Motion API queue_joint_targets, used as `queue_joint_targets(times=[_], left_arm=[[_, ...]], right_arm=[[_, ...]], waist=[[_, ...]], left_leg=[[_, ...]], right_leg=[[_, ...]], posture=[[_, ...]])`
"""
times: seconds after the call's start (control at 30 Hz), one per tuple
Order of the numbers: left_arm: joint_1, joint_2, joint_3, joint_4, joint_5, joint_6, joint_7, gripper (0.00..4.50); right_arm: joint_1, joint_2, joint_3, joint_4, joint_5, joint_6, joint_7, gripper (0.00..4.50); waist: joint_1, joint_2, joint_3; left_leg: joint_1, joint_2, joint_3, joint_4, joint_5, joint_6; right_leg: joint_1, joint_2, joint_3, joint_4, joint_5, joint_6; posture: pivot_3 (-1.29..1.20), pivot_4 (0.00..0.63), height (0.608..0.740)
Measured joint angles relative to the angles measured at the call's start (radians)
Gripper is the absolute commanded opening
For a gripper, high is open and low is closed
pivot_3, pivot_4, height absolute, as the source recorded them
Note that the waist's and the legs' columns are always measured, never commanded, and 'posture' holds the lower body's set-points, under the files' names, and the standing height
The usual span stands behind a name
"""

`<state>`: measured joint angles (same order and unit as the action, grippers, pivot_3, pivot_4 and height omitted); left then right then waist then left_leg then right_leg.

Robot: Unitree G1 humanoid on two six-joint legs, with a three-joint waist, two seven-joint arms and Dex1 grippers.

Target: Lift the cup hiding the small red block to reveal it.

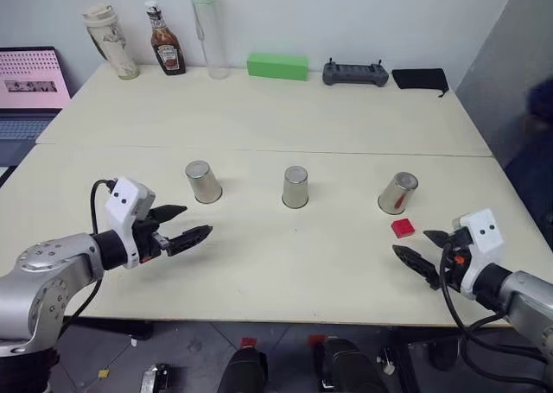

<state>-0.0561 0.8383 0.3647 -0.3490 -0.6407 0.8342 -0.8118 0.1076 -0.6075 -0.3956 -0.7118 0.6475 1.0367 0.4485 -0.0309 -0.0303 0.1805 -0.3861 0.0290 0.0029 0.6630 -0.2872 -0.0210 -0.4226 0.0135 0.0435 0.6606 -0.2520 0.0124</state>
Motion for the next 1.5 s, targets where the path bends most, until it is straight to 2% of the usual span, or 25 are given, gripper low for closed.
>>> queue_joint_targets(times=[0.67, 1.5], left_arm=[[0.003, 0.049, 0.016, -0.005, -0.071, 0.055, -0.028, 4.50], [-0.030, 0.049, 0.010, -0.005, -0.086, 0.055, -0.035, 4.50]], right_arm=[[0.000, -0.001, 0.001, 0.011, 0.007, -0.020, -0.016, 4.44], [-0.043, 0.015, 0.016, -0.008, 0.066, 0.018, -0.107, 4.44]], waist=[[0.000, 0.000, 0.000], [0.001, 0.000, 0.000]], left_leg=[[0.002, 0.000, 0.000, 0.001, 0.000, 0.000], [0.002, 0.000, 0.000, 0.001, 0.000, 0.000]], right_leg=[[0.001, 0.001, 0.000, 0.002, 0.000, 0.000], [0.001, 0.001, 0.000, 0.003, 0.000, 0.000]], posture=[[0.00, 0.150, 0.740], [0.00, 0.150, 0.740]])
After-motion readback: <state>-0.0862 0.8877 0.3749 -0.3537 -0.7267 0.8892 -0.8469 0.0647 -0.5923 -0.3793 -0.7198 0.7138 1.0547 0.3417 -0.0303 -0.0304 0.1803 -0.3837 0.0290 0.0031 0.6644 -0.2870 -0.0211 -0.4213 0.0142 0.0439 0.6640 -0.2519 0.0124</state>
